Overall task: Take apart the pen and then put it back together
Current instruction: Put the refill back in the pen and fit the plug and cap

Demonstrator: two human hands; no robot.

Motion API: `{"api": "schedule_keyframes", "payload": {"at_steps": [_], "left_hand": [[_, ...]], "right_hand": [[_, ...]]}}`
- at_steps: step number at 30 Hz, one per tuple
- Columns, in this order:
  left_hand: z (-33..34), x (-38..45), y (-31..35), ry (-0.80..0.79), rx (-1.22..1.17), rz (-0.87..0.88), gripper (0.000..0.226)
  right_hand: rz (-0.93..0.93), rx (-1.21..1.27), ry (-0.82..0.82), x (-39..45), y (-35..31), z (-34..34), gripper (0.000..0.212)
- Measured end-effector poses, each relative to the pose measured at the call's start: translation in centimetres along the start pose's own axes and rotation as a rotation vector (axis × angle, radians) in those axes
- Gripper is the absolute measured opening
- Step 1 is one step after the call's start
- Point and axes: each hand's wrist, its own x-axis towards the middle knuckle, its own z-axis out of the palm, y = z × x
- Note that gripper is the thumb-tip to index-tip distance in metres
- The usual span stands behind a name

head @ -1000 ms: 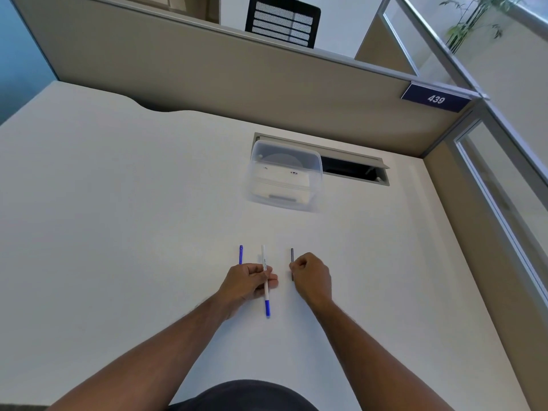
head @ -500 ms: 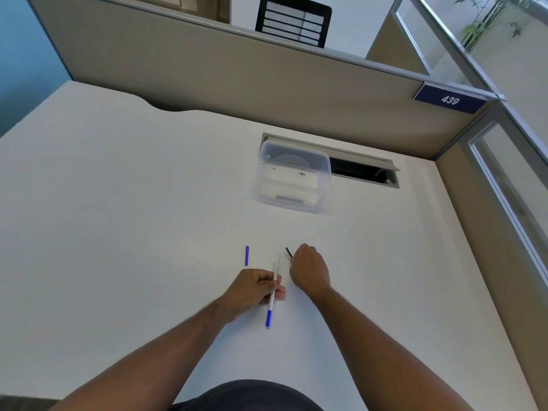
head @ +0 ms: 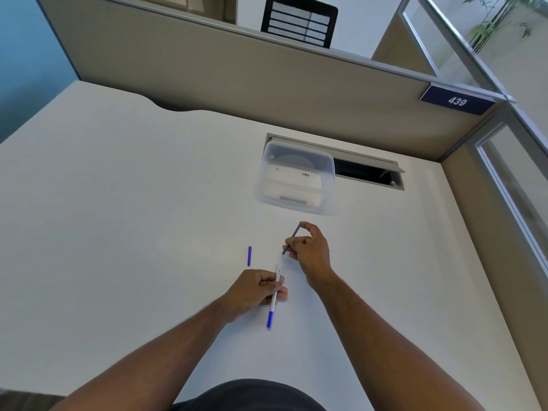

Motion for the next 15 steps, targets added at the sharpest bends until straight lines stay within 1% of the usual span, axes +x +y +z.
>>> {"api": "schedule_keyframes", "payload": {"at_steps": [3, 5, 11, 15], "left_hand": [[-0.05, 0.05, -0.02, -0.002, 0.012, -0.005, 0.020], [-0.06, 0.06, 0.01, -0.003, 0.025, -0.006, 0.021], [-0.16, 0.04, -0.01, -0.023, 0.020, -0.005, 0.023], [-0.21, 0.07, 0.00, -0.017, 0.023, -0.005, 0.024]], "right_hand": [[-0.034, -0.038, 0.045, 0.34, -0.09, 0.26, 0.040], [-0.045, -0.080, 0.042, 0.64, -0.06, 0.42, 0.040], [-0.036, -0.123, -0.057, 0.77, 0.06, 0.57, 0.042], [-0.082, -0.182, -0.095, 0.66, 0.04, 0.31, 0.042]]}}
